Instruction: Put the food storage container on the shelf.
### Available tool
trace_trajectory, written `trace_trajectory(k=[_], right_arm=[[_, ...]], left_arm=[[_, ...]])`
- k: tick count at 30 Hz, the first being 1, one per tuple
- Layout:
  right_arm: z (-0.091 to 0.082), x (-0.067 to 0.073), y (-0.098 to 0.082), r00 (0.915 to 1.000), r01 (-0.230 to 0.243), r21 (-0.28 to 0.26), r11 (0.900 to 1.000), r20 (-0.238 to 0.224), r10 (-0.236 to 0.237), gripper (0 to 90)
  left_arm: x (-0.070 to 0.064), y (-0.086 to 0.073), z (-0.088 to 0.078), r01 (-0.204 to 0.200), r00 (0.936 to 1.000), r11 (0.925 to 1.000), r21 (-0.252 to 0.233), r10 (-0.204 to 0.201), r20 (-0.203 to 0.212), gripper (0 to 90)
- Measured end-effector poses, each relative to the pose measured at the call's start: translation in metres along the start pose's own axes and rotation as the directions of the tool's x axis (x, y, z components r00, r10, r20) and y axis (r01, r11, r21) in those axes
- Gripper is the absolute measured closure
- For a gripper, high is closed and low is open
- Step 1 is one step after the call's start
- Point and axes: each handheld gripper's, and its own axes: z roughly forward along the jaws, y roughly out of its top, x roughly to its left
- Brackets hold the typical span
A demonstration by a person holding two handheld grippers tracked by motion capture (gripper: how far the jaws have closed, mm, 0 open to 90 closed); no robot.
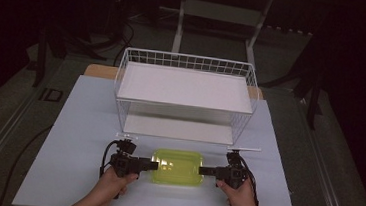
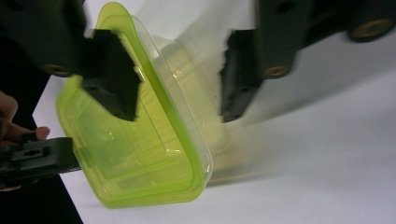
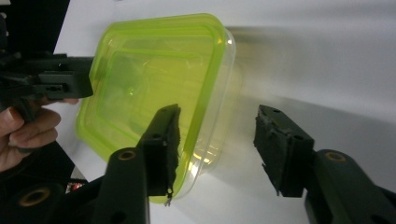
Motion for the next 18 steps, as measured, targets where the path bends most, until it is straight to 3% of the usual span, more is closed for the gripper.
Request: trace_trajectory(k=[3,4,7,18], right_arm=[[0.002,0.0,0.0,1.0,-0.008,0.011,1.0,-0.004,0.008,55.6],[0.002,0.002,0.0,0.9999,-0.007,0.011,1.0,-0.011,0.007,63.7],[0.002,0.006,-0.001,0.9999,0.005,0.01,1.0,-0.013,-0.005,72.6],[0.002,0.017,-0.007,0.9994,0.02,0.005,1.0,0.027,-0.02,77.0]], left_arm=[[0.0,0.0,0.0,0.002,1.0,1.0,-0.004,-0.002,0.003,58.3],[-0.002,0.0,-0.001,0.002,0.9998,0.9999,-0.012,-0.002,0.022,65.6],[-0.003,-0.001,-0.001,0.009,0.9997,0.9999,-0.013,-0.008,0.023,68.6],[-0.01,-0.005,-0.003,0.032,0.9988,0.9994,-0.015,-0.032,0.036,75.1]])
